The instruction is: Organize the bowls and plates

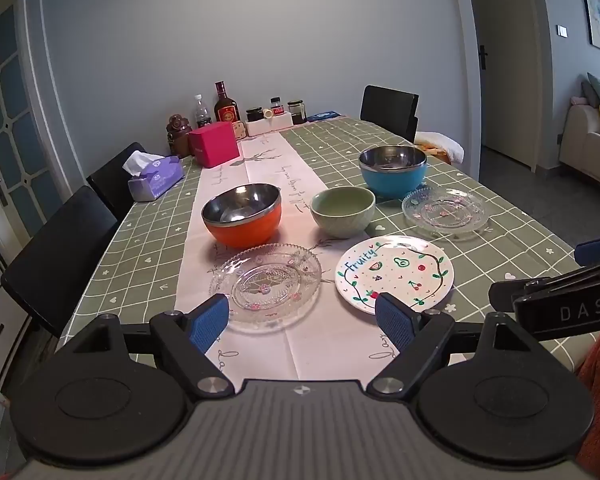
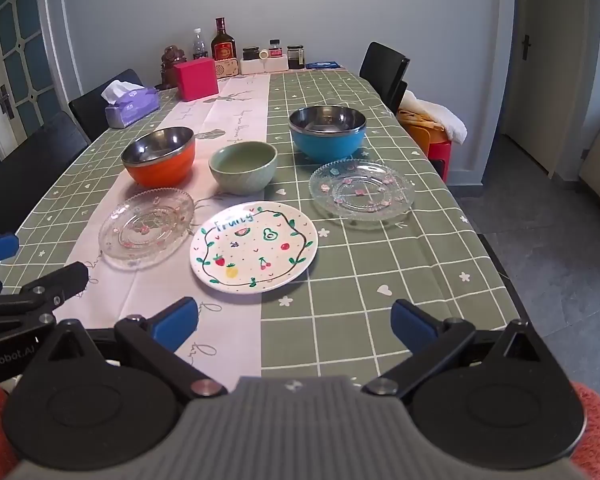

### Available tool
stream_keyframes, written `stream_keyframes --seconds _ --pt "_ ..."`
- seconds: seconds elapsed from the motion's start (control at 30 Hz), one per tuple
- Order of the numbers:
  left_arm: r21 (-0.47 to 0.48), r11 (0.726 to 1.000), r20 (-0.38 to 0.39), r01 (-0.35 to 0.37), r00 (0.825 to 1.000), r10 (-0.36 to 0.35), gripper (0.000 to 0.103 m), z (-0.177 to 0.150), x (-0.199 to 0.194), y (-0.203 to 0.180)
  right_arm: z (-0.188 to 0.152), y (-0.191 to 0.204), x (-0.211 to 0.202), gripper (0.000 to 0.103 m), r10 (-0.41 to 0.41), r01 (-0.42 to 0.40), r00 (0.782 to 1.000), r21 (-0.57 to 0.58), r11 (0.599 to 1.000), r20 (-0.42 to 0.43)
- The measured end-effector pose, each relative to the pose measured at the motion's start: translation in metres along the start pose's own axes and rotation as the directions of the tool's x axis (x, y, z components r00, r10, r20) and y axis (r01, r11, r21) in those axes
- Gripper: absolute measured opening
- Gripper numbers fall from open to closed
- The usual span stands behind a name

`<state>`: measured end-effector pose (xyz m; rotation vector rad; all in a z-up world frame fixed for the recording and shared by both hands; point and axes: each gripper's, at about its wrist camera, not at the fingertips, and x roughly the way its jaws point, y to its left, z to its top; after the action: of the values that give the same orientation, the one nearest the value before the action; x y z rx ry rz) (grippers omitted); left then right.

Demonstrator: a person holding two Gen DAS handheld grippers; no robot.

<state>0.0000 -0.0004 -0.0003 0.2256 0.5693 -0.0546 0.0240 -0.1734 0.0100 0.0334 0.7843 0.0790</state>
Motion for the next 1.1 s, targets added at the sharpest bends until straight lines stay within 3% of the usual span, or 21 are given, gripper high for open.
stream_keyframes --seconds 1.1 --pt "-0.019 1.000 -0.006 0.009 1.000 -0.009 0.097 -0.0023 -0.0012 -0.0006 -0.0022 0.0066 -0.0031 0.100 -0.001 0.002 1.000 -0.030 1.000 0.009"
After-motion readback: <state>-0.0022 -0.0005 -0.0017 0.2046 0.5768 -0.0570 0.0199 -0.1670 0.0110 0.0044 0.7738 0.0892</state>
